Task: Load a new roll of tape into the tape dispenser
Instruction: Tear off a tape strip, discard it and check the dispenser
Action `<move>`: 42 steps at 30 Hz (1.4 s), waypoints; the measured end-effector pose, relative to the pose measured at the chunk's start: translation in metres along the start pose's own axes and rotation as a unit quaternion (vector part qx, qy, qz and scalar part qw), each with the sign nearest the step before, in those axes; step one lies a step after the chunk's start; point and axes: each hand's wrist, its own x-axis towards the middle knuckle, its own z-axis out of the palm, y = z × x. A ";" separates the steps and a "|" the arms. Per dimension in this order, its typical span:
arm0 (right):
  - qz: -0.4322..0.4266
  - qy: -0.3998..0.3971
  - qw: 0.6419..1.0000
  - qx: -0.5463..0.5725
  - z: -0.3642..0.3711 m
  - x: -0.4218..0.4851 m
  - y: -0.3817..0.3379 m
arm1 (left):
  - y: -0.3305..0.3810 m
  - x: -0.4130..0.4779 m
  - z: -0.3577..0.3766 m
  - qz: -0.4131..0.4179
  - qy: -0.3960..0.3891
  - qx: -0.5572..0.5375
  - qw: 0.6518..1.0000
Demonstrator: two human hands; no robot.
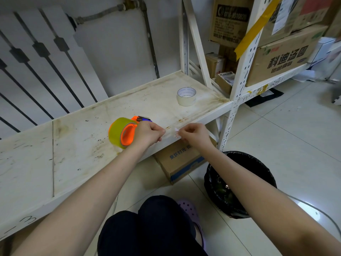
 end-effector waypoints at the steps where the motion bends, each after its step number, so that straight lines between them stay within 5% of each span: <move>1: 0.032 0.016 0.999 0.014 -0.007 0.002 0.009 | 0.000 0.000 0.000 -0.001 0.005 0.006 1.000; 10: 0.283 0.162 0.932 -0.161 -0.077 -0.016 0.113 | -0.001 -0.001 0.006 -0.017 -0.042 0.046 0.998; 17: 0.361 0.137 0.887 -0.255 -0.104 -0.035 0.142 | -0.002 -0.001 0.008 -0.011 -0.045 0.061 0.997; 23: 0.283 0.145 0.918 -0.235 -0.080 -0.029 0.119 | 0.002 -0.003 0.005 0.036 -0.026 0.087 0.995; 29: 0.084 0.084 0.991 -0.065 0.008 0.004 0.035 | 0.006 0.008 -0.031 0.228 0.195 0.224 0.927; 35: -0.020 0.033 0.995 -0.096 0.066 0.042 -0.037 | -0.011 0.031 -0.062 0.015 0.162 0.374 0.913; 42: 0.089 -0.089 0.972 -0.200 0.097 0.095 -0.044 | -0.026 0.035 -0.065 0.011 0.112 0.367 0.924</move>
